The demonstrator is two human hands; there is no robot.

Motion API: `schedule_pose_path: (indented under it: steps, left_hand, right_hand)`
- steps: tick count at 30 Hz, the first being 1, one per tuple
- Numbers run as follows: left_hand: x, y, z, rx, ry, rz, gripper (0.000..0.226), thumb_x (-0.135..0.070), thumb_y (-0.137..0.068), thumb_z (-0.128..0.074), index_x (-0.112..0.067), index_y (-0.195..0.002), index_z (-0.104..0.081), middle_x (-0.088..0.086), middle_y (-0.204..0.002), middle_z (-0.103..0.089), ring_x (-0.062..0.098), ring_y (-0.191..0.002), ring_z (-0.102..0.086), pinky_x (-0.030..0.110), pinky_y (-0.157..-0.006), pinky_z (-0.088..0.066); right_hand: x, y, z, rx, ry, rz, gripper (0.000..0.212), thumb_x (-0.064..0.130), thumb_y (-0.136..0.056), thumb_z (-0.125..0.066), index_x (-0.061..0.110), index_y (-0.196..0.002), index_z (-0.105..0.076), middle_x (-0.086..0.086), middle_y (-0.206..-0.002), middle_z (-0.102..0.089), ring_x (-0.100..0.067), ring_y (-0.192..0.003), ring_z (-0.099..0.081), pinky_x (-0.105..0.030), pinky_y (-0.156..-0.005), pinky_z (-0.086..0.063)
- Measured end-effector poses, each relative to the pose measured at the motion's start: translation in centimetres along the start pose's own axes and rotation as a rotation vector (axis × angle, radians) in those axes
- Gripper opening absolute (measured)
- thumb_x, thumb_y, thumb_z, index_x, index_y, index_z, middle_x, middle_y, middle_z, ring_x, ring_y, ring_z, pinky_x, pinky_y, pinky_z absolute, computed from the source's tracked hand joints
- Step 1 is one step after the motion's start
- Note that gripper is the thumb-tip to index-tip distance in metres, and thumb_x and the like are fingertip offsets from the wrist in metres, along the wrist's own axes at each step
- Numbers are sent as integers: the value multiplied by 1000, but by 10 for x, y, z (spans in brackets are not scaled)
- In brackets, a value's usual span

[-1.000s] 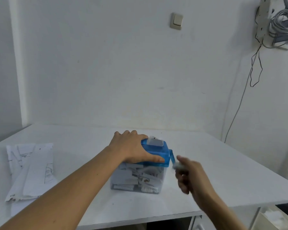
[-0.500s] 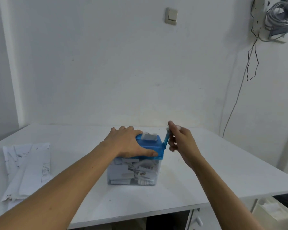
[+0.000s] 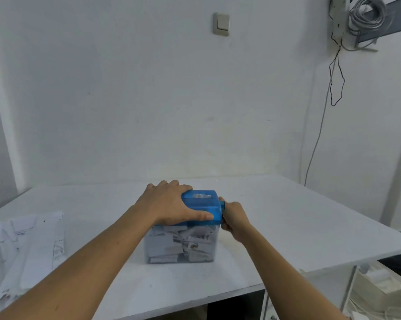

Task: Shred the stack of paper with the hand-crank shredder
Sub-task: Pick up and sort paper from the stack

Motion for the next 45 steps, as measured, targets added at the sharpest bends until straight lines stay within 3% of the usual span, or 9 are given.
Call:
schedule_pose_path:
  steps: [5, 11, 19, 23, 27, 32, 38, 42, 45]
  left_hand:
    - [0, -1, -2, -4, -20, 17, 112, -105, -60, -36, -41, -152, -36, -10, -136, -51, 16, -123, -47, 43, -106, -35]
    - [3, -3, -3, -23, -16, 35, 115, -108, -55, -31, -43, -149, -39, -9, -134, -52, 17, -123, -48, 43, -105, -36]
    - [3, -3, -3, -19, -14, 44, 114, -107, -55, -35, -45, -150, -37, -9, -136, -52, 18, -126, -47, 43, -106, -34]
    - [2, -1, -4, 16, -17, 49, 116, -108, -53, -34, -45, -151, -35, -9, -138, -50, 19, -128, -47, 46, -107, -33]
    - [1, -1, -2, 24, -16, 42, 114, -108, -55, -35, -46, -151, -35, -9, -134, -51, 18, -122, -47, 46, -105, -35]
    - [-1, 0, 0, 16, -18, 6, 110, -104, -60, -38, -44, -152, -34, -10, -136, -50, 17, -124, -44, 44, -107, -32]
    - [0, 2, -2, 15, -4, -12, 109, -104, -61, -39, -43, -152, -35, -10, -135, -50, 16, -122, -44, 43, -107, -32]
    - [-2, 3, 1, -1, -7, -4, 107, -102, -63, -40, -42, -152, -36, -8, -134, -51, 17, -123, -45, 42, -107, -33]
    - [-2, 3, -1, 5, -3, 4, 107, -103, -62, -40, -43, -151, -37, -8, -134, -51, 17, -123, -45, 43, -107, -33]
  right_hand:
    - [-7, 5, 7, -121, 149, 61, 23, 21, -100, -49, 1, -101, -60, -13, -93, -68, -18, -72, -58, -25, -54, -50]
    - [-14, 24, 12, -252, 219, 264, 42, 30, -98, -54, 11, -64, -41, -7, -61, -46, -21, -59, -41, -36, -54, -40]
    - [-15, 63, 21, -184, 389, 285, 54, 43, -103, -46, 5, -65, -49, -8, -59, -49, -16, -53, -41, -34, -52, -37]
    - [13, 104, 30, -24, 242, 285, 49, 42, -105, -45, 8, -70, -51, -6, -56, -51, -15, -45, -47, -25, -45, -40]
    - [62, 118, 34, 200, -36, 378, 31, 29, -101, -55, 8, -79, -49, -4, -61, -35, -19, -50, -38, -32, -50, -35]
    - [94, 85, 31, 162, -76, 431, 31, 33, -98, -62, 8, -81, -54, -3, -62, -46, -19, -55, -50, -28, -51, -45]
    - [45, 13, 7, 0, -81, 162, 34, 31, -97, -64, 3, -112, -53, -16, -104, -66, -24, -80, -64, -38, -66, -58]
    - [3, 6, -1, 4, -100, 81, 16, 20, -98, -54, 4, -97, -56, -15, -89, -62, -25, -78, -59, -37, -68, -53]
    - [-9, 13, 1, 21, 1, 52, 16, 11, -94, -44, 4, -88, -58, -12, -78, -55, -17, -62, -49, -27, -53, -44]
Point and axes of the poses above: each hand's wrist, its own y-axis away from the middle knuckle, its own z-axis out of the back of the hand, x = y × z, the point moved 7 cm from there along -y, towards the middle knuckle
